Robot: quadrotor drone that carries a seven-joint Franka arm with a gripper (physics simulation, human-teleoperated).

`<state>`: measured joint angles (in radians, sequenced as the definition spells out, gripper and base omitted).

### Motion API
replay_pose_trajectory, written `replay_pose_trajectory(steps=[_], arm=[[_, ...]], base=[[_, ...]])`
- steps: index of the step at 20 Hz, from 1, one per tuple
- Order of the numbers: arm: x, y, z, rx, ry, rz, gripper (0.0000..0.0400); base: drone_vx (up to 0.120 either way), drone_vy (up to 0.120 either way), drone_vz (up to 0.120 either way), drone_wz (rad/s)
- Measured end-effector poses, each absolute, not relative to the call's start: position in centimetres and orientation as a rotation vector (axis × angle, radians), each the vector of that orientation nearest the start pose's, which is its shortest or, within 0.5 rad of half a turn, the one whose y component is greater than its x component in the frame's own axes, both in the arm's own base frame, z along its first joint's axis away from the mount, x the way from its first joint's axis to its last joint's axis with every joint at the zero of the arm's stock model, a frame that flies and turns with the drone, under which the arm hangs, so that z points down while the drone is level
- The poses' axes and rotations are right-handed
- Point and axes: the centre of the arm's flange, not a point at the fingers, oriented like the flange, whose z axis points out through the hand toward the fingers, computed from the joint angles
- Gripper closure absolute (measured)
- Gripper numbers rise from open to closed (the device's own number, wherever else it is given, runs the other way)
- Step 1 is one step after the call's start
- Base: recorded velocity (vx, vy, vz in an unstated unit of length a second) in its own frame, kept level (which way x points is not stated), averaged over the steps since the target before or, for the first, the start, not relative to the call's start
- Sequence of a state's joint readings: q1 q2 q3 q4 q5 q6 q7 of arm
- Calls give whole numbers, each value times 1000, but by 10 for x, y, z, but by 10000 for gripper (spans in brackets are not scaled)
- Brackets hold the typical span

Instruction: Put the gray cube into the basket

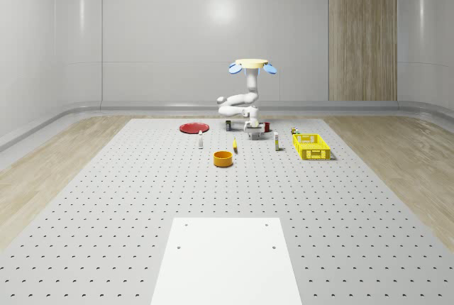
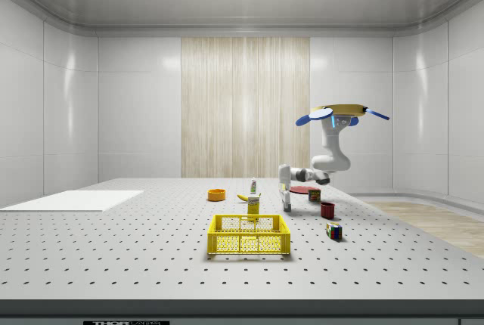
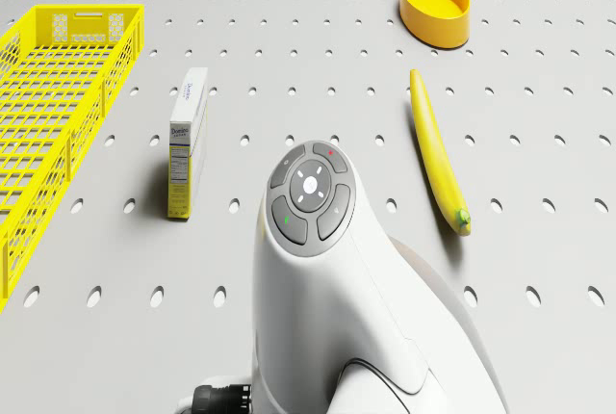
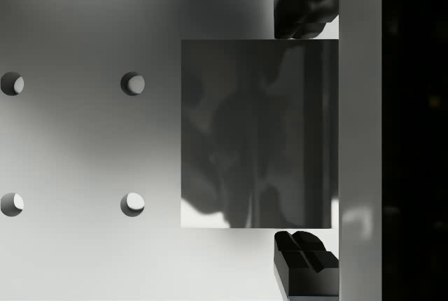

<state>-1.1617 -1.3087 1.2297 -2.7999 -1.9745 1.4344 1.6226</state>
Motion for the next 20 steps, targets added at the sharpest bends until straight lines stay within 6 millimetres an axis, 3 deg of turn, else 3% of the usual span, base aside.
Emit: replay_pose_trajectory(steps=[12, 15, 20], arm=[[321, 6, 534, 1, -2, 785, 0], [321, 6, 535, 1, -2, 785, 79], [321, 6, 536, 1, -2, 786, 129]], base=[[0, 0, 0, 0], [0, 0, 0, 0], [0, 0, 0, 0]])
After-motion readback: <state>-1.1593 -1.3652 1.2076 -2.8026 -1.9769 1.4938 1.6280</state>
